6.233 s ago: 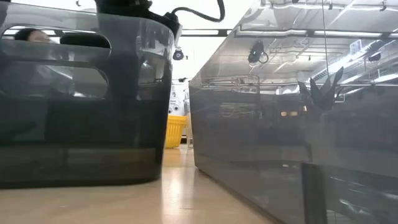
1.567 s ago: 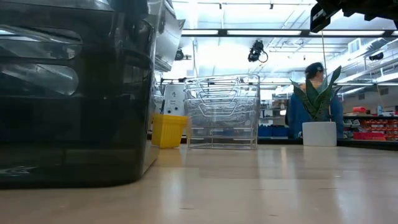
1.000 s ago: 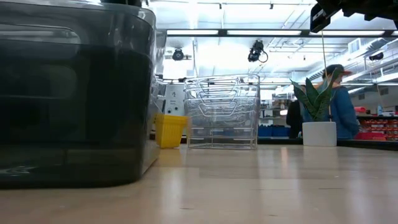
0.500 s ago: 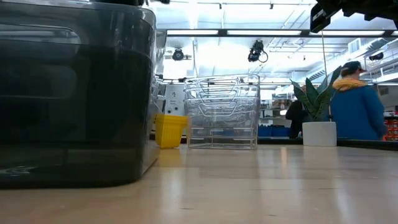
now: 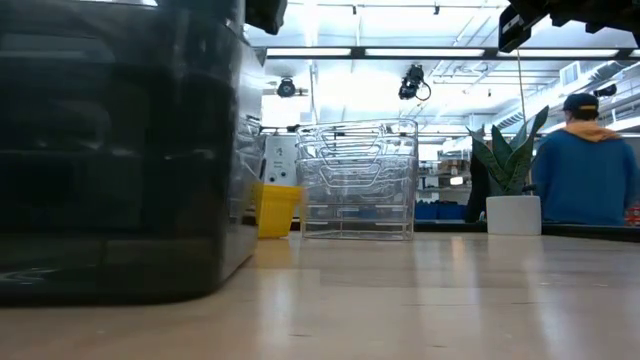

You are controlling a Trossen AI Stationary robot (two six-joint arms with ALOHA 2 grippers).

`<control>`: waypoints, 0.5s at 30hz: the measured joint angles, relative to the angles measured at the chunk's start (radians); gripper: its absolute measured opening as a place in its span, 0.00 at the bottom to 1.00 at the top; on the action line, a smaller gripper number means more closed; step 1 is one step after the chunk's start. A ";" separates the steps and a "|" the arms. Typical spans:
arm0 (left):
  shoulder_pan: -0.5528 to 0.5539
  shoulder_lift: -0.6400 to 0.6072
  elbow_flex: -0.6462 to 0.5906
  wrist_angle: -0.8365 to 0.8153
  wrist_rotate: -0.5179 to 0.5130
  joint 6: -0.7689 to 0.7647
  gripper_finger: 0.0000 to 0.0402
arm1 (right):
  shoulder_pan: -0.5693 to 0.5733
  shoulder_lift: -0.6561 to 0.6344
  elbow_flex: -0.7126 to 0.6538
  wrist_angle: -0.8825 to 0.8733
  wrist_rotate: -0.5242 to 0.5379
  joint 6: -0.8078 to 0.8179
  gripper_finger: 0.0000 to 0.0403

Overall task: Stack baskets by color
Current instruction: Stack the black bin on top of the stacked black bin

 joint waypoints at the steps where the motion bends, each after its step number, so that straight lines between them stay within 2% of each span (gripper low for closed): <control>1: 0.005 0.000 0.000 0.001 0.016 0.011 0.03 | 0.000 0.000 0.000 0.000 0.000 0.000 0.05; 5: 0.028 0.000 0.000 0.016 0.083 0.049 0.02 | 0.000 0.000 0.000 0.002 0.000 0.000 0.05; 15: 0.034 0.028 0.001 0.034 0.134 0.085 0.03 | 0.000 0.000 0.000 0.003 0.000 -0.003 0.05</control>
